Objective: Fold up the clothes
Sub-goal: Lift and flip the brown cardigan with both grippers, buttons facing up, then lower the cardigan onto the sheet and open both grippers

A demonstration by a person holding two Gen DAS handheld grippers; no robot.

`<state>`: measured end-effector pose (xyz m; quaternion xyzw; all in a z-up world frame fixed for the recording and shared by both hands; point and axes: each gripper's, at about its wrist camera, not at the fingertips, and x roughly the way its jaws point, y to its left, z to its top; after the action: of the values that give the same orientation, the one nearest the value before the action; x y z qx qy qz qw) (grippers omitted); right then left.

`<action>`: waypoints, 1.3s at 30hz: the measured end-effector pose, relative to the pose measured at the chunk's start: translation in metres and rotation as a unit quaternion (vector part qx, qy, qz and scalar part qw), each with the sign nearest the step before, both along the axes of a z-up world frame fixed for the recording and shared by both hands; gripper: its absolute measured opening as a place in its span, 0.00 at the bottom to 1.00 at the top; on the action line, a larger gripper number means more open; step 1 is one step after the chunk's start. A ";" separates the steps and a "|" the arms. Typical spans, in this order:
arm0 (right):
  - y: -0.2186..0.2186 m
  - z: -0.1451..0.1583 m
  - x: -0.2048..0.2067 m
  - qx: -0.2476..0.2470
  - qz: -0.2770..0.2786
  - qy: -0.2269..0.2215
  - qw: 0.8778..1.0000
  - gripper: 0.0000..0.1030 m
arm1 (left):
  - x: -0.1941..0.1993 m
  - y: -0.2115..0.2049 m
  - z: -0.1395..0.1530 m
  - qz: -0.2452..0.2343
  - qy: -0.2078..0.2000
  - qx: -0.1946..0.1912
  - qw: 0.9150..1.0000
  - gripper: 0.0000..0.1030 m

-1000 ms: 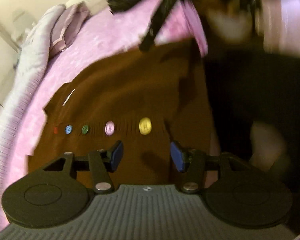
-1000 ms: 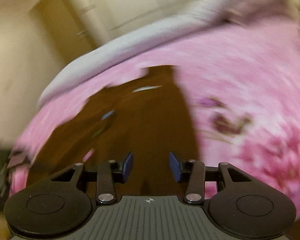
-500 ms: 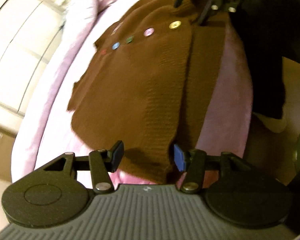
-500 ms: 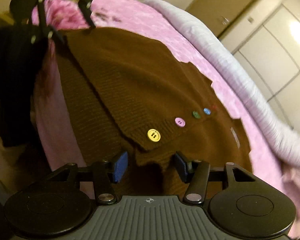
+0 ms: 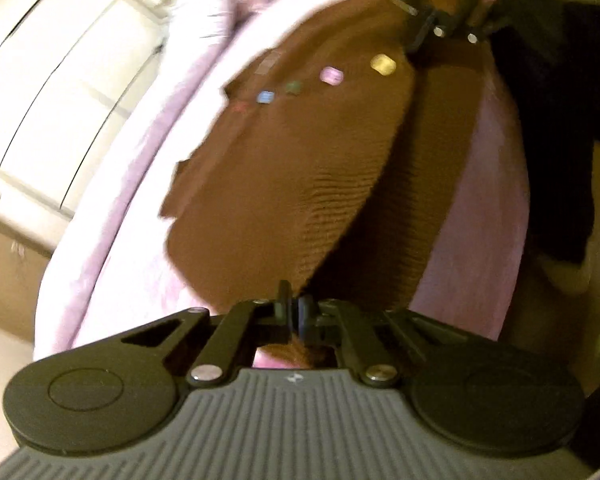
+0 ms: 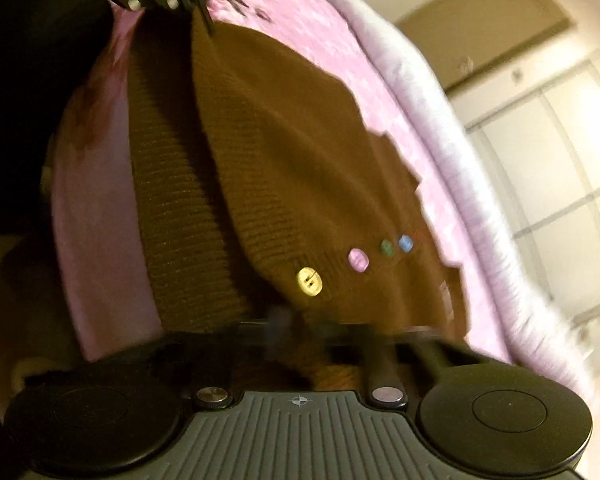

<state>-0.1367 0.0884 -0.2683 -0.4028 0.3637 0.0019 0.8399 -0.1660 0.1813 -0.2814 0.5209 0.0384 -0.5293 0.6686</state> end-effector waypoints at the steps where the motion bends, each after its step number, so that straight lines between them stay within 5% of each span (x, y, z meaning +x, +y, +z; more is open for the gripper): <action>1: 0.001 0.005 -0.002 0.006 0.002 -0.007 1.000 0.01 | 0.002 0.009 0.006 0.011 0.001 -0.010 1.000 0.02; 4: 0.012 0.024 -0.010 0.032 0.027 -0.023 0.999 0.01 | 0.009 0.028 0.014 0.036 0.011 -0.018 0.999 0.02; 10: 0.019 0.001 0.000 0.033 0.048 0.025 0.998 0.01 | 0.000 0.032 -0.007 0.022 0.019 0.023 0.999 0.02; 17: 0.003 0.027 -0.020 0.089 -0.011 -0.009 0.996 0.03 | 0.000 0.036 -0.015 0.012 0.018 0.044 0.999 0.02; 20: -0.016 0.036 -0.036 0.114 -0.086 -0.026 0.989 0.18 | 0.002 0.040 -0.013 0.011 0.019 0.046 0.999 0.02; 21: -0.027 0.036 -0.042 0.123 -0.114 -0.030 0.985 0.31 | 0.003 0.041 -0.012 0.011 0.024 0.048 0.999 0.02; 22: -0.037 0.036 -0.049 0.133 -0.143 -0.034 0.980 0.43 | 0.004 0.041 -0.011 0.011 0.029 0.051 0.998 0.02; 27: -0.077 0.037 -0.081 0.211 -0.271 -0.064 0.937 0.50 | 0.004 0.041 -0.012 0.001 0.028 0.070 0.997 0.01; 31: -0.108 0.031 -0.105 0.334 -0.322 -0.089 0.881 0.49 | 0.004 0.039 -0.012 -0.007 0.024 0.084 0.996 0.01; 32: -0.111 0.032 -0.107 0.347 -0.329 -0.092 0.873 0.44 | 0.005 0.038 -0.012 -0.010 0.022 0.087 0.996 0.01; 33: -0.115 0.033 -0.110 0.360 -0.335 -0.096 0.865 0.13 | 0.005 0.038 -0.012 -0.011 0.020 0.090 0.996 0.01; 34: -0.117 0.036 -0.114 0.362 -0.341 -0.096 0.862 0.06 | 0.006 0.038 -0.012 -0.012 0.020 0.092 0.995 0.01; 39: -0.127 0.040 -0.133 0.386 -0.374 -0.091 0.838 0.06 | 0.009 0.037 -0.014 -0.026 0.022 0.104 0.994 0.01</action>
<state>-0.2699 -0.0384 -0.2282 0.1228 0.3786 -0.2087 0.8933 -0.1571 0.2185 -0.2956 0.5765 0.0949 -0.5511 0.5957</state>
